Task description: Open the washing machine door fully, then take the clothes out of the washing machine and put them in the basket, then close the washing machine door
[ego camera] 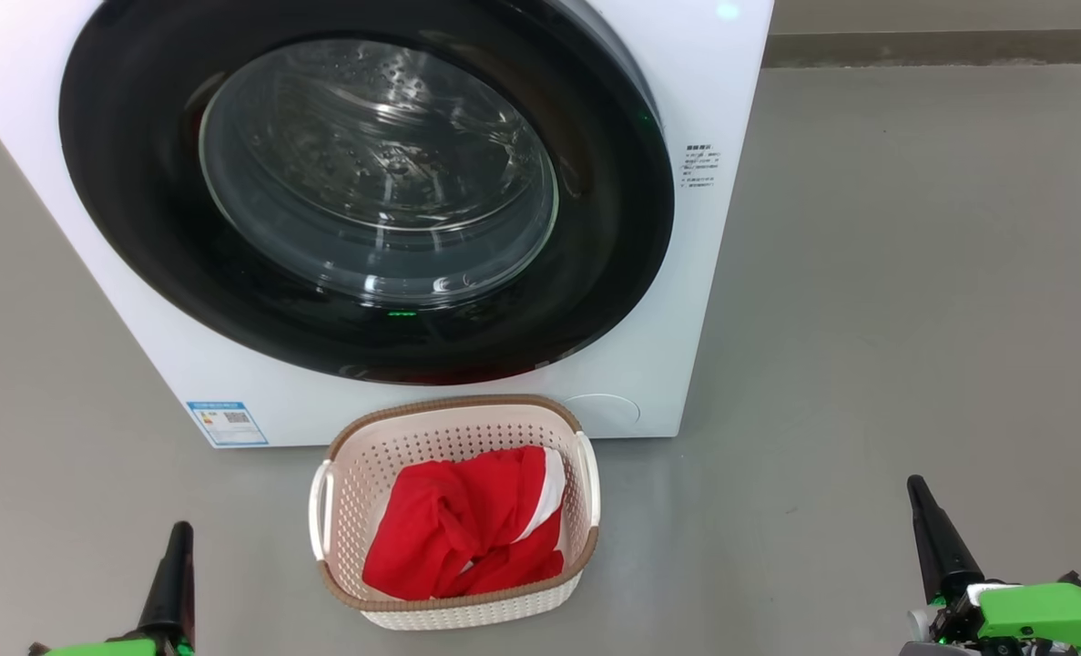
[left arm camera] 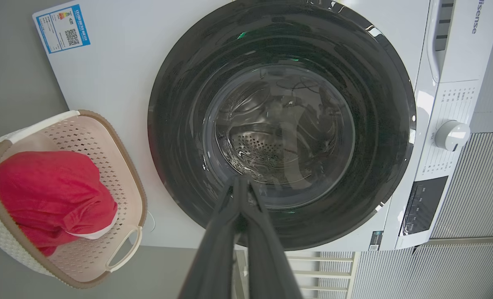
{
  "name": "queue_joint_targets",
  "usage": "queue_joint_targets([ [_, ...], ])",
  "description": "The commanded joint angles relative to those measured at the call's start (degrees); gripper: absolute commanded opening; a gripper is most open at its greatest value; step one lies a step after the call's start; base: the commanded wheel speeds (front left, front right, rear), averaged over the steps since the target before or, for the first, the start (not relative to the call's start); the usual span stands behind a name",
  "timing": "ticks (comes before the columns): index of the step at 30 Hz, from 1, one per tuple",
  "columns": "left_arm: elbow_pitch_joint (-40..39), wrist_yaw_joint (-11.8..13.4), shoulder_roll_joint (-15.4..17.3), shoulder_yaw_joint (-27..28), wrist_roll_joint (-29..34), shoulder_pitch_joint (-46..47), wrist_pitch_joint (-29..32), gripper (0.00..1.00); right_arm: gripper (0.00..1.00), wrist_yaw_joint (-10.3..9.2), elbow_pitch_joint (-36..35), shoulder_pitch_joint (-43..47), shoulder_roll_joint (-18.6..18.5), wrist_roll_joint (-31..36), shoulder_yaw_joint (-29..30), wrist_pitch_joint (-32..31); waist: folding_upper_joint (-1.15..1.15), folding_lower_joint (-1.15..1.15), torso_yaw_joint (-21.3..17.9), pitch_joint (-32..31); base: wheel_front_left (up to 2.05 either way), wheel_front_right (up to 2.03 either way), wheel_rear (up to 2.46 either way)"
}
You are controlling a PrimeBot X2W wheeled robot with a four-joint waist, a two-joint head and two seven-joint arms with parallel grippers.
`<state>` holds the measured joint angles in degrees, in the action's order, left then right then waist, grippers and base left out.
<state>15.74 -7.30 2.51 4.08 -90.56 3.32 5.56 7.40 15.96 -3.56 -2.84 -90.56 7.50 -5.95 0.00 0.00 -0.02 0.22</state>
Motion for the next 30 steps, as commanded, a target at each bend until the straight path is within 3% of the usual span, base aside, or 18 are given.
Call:
queue_joint_targets([
  [1, -1.72, -0.19, 0.57, 2.21, -1.8, 2.85, 0.73, 0.0, 0.0, 0.09, -1.94, -2.63, -0.08, -1.6, -0.97, -0.54, 0.0, 0.0, 0.02, -0.04, 0.0, 0.0, 0.0],
  [30, -1.71, -0.19, 0.5, 2.31, -1.71, 2.86, 0.82, 0.0, 0.0, 0.09, -1.94, -2.63, -0.06, -1.58, -0.95, -0.56, 0.0, 0.0, 0.02, -0.04, 0.0, 0.0, 0.0],
])
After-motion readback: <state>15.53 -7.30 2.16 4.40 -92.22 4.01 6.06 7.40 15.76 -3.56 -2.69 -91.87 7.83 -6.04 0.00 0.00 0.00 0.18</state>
